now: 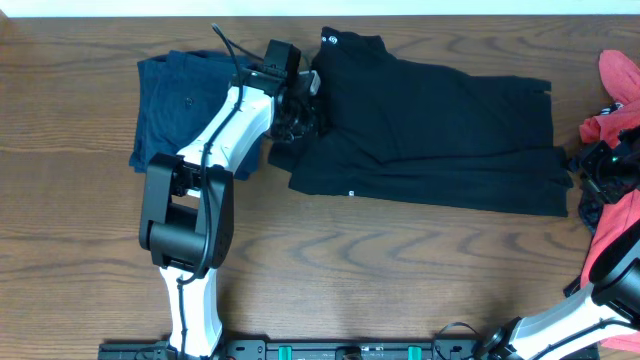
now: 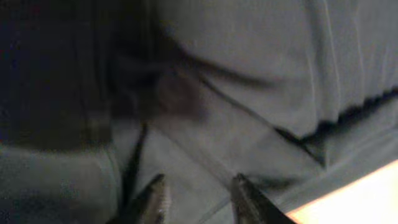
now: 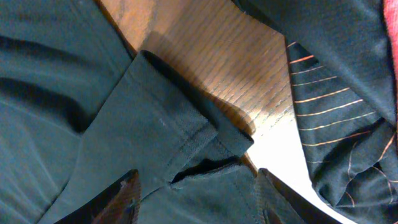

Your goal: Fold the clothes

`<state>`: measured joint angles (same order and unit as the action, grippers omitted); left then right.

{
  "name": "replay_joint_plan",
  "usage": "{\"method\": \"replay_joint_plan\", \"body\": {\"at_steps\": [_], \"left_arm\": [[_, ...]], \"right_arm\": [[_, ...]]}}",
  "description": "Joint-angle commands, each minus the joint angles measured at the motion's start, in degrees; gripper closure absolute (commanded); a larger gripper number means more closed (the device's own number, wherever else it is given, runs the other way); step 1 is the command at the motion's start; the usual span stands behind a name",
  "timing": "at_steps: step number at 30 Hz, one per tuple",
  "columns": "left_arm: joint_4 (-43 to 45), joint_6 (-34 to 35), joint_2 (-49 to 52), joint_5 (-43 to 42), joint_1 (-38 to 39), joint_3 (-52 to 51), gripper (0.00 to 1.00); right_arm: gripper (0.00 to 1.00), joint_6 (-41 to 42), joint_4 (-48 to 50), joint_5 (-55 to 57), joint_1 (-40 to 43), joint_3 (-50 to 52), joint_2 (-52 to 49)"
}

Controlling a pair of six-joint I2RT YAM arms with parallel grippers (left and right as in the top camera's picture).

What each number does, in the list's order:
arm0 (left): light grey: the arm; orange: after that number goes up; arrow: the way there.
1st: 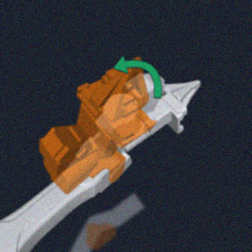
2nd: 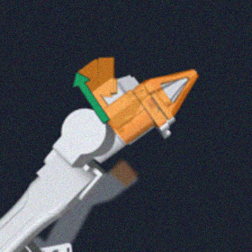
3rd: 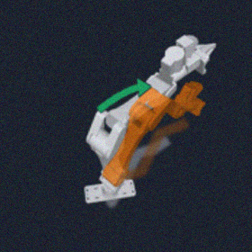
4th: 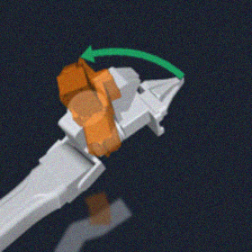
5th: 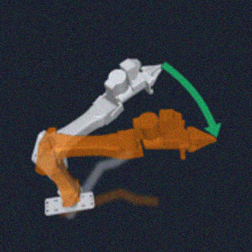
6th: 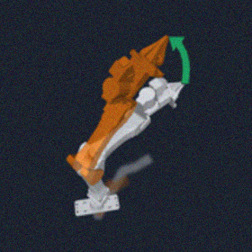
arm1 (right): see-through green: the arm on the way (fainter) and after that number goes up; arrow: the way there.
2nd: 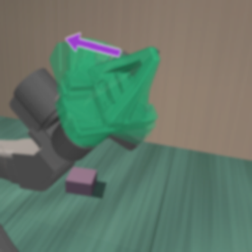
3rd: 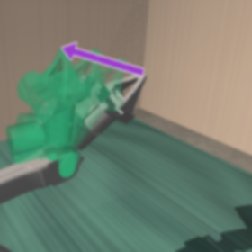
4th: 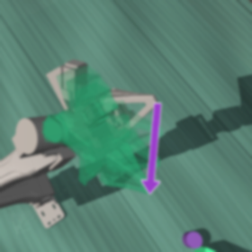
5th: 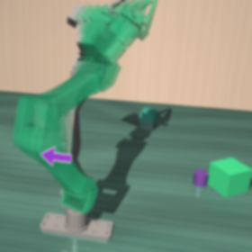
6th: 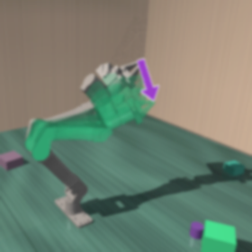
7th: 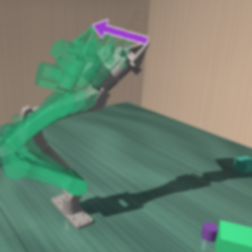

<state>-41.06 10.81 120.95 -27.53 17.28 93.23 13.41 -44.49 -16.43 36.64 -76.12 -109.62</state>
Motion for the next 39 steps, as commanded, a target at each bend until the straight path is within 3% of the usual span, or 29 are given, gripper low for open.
{"method": "replay_joint_plan", "body": {"at_steps": [1,12,18,27,33,37,39], "left_arm": [[-2.9,0.0,-1.8,-4.9,1.2,0.9,0.69],[-4.0,0.9,-1.4,-4.5,8.5,-1.9,0.59],[-4.8,0.9,-1.3,-2.9,8.7,-3.1,0.46],[-1.5,0.2,-1.0,5.0,12.1,-4.8,0.46],[0.4,0.2,-1.0,10.3,14.1,-4.8,0.65],[1.7,0.2,-1.0,10.3,13.9,-4.8,0.91],[1.2,0.2,-1.1,10.3,13.5,-4.4,0.94]], "right_arm": [[0.42,0.3,0.0,-0.5,-0.8,-0.3,0.9],[0.42,0.3,-0.1,-0.5,-0.8,-0.3,0.9],[0.42,0.3,-0.1,-0.6,-0.8,-0.3,0.9],[0.43,0.3,-0.1,-0.6,-1.2,-0.3,0.9],[0.42,0.3,-0.1,-1.2,-1.2,-0.3,0.9],[0.43,0.3,-0.1,-1.7,-1.2,-0.3,0.9],[0.43,0.3,-0.1,-2.1,-1.2,-0.3,0.9]]}}
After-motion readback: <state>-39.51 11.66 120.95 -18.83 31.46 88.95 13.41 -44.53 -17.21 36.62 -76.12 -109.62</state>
